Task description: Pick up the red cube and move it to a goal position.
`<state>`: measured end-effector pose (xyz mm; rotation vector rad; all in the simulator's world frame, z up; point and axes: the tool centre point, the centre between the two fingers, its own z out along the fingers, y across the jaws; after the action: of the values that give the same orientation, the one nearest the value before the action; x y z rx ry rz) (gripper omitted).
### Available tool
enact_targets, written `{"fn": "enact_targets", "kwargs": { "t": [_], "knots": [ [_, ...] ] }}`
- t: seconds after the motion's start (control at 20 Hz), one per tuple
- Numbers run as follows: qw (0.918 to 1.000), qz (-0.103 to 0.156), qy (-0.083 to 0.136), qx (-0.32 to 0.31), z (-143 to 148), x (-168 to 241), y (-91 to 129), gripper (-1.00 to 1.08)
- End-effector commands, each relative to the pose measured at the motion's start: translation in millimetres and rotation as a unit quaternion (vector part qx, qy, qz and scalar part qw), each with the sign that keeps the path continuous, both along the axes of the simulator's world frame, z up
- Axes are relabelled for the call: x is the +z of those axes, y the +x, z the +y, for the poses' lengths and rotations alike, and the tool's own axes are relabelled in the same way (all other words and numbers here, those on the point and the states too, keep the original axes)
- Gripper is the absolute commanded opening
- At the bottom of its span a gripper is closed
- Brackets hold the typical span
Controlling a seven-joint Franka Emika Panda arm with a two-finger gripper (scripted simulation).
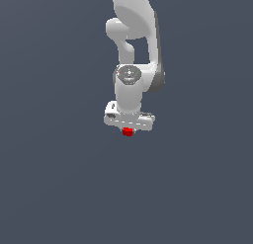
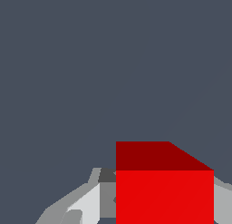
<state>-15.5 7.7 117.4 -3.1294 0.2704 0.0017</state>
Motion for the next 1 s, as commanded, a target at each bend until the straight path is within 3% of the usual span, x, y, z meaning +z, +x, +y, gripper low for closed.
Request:
{"fn": "enact_targets", "kwargs": {
  "t": [0.0, 0.5, 0.95],
  "knots": [
    [1.0000, 0.000, 0.000, 0.000, -0.8, 15.7, -14.7, -1.00],
    [1.0000, 0.000, 0.000, 0.000, -3.4, 64.6, -58.6, -1.00],
    [1.0000, -0.001, 0.000, 0.000, -4.4, 83.7, -73.7, -1.00]
  ]
}}
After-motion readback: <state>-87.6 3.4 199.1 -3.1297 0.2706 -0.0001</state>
